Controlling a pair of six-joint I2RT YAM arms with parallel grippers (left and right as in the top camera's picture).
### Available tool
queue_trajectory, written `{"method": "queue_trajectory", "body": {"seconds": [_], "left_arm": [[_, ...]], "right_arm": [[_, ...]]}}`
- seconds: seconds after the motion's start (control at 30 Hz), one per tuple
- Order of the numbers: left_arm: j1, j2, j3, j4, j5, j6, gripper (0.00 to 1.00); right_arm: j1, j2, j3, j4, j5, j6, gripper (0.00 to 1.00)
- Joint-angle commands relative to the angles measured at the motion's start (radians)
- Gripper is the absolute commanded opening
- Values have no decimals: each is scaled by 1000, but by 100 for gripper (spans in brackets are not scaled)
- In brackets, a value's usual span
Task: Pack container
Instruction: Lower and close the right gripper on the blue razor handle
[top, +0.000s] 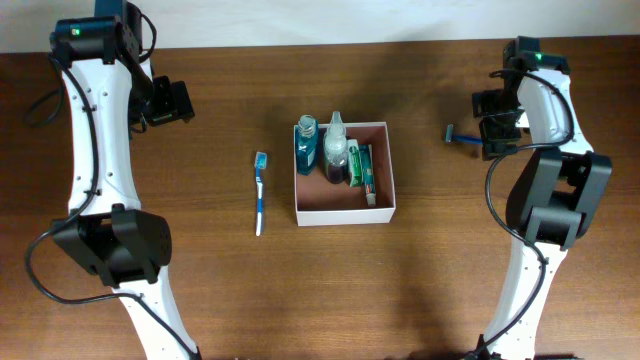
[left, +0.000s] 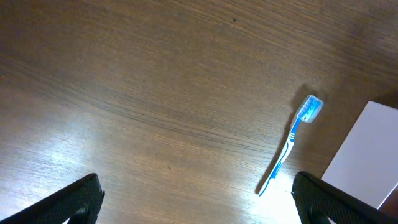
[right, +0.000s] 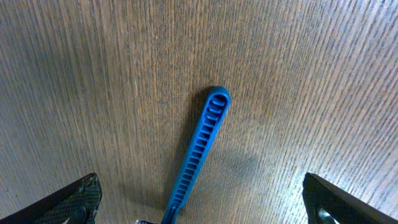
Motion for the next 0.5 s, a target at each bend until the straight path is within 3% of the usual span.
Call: {"method": "queue_trajectory", "body": {"seconds": [0.0,0.47], "left_arm": [[3,-20,-7,-1,7,-2,99],[3,-20,-7,-1,7,-2,99]], "right_arm": [[1,23,8,0,27,8,99],[1,52,7,1,41,8,99]]}}
